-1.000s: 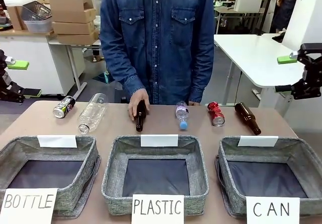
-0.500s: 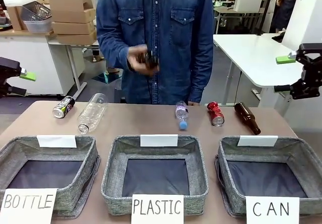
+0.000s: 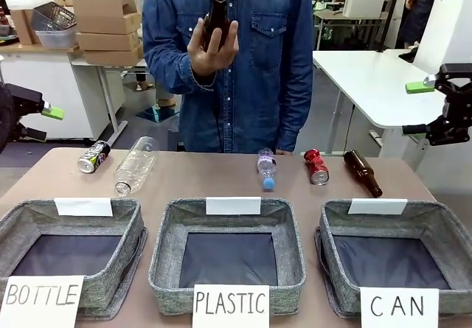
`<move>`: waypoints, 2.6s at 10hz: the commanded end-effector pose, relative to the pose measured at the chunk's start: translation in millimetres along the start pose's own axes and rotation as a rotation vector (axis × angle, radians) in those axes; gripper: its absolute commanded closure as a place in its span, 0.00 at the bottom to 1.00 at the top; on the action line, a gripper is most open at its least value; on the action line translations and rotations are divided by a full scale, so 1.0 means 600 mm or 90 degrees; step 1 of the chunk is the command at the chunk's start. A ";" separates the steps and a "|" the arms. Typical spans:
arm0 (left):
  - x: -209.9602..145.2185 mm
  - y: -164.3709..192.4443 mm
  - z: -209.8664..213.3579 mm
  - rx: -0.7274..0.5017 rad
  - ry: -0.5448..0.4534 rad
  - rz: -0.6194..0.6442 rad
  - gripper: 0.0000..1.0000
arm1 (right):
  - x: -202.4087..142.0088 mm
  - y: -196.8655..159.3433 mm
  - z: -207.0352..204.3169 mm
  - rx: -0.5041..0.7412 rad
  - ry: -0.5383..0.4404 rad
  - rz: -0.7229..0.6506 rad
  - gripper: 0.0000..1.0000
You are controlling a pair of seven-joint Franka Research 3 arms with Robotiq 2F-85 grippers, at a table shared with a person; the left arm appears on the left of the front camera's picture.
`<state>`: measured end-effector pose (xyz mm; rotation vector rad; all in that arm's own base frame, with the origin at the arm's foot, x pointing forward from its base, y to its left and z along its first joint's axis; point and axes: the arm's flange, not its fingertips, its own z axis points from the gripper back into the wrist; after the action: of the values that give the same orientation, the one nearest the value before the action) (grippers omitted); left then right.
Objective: Sort the can waste into the basket.
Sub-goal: Pick up the can waste from the table and place it in the right Fabric basket.
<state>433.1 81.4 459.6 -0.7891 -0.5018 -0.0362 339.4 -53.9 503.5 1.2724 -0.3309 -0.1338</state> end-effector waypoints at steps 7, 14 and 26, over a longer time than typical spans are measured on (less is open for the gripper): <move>-0.071 0.052 0.360 -0.240 -0.141 -0.042 0.00 | 0.008 0.002 -0.003 0.014 -0.003 0.018 0.00; -0.096 0.069 0.364 -0.291 -0.118 -0.063 0.00 | 0.008 0.002 -0.003 0.014 -0.003 0.018 0.00; 0.095 0.009 0.006 0.113 0.101 -0.130 0.00 | 0.008 0.002 -0.003 0.014 -0.003 0.018 0.00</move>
<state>474.7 95.9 489.9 -0.6705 -0.4440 -0.2646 341.4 -54.5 504.9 1.2680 -0.3306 -0.1316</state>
